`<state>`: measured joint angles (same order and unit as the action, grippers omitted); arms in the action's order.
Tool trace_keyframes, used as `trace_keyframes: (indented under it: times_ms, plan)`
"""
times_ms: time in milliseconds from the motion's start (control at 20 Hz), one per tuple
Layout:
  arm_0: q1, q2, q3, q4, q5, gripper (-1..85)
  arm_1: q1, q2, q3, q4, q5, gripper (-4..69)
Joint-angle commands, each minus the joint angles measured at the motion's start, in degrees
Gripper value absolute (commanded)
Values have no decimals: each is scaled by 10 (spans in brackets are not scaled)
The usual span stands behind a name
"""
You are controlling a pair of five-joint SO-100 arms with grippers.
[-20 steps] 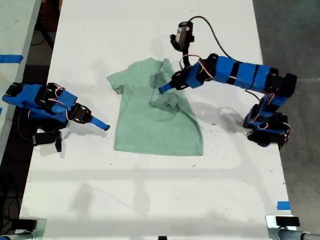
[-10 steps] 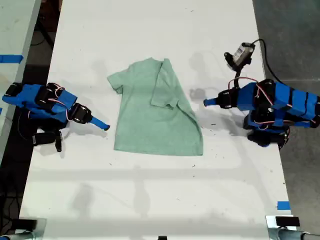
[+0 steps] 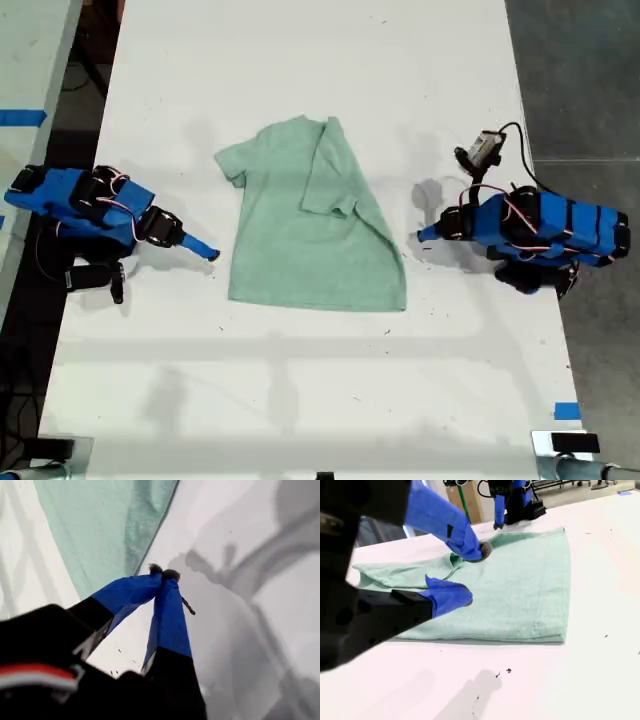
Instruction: Fold t shirt
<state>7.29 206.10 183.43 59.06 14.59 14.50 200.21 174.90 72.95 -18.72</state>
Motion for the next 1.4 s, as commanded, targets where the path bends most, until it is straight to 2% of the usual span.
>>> trace_keyframes:
  times_ms: [0,250,350,1350]
  plan:
    - [-2,4,4,1,5,101,11,8,32,18,39,14]
    - [-2,4,4,1,5,101,15,8,32,30,64,18]
    - [-2,4,4,1,5,101,15,8,32,31,76,-5]
    - [-2,4,4,1,5,101,14,8,32,31,77,-5]
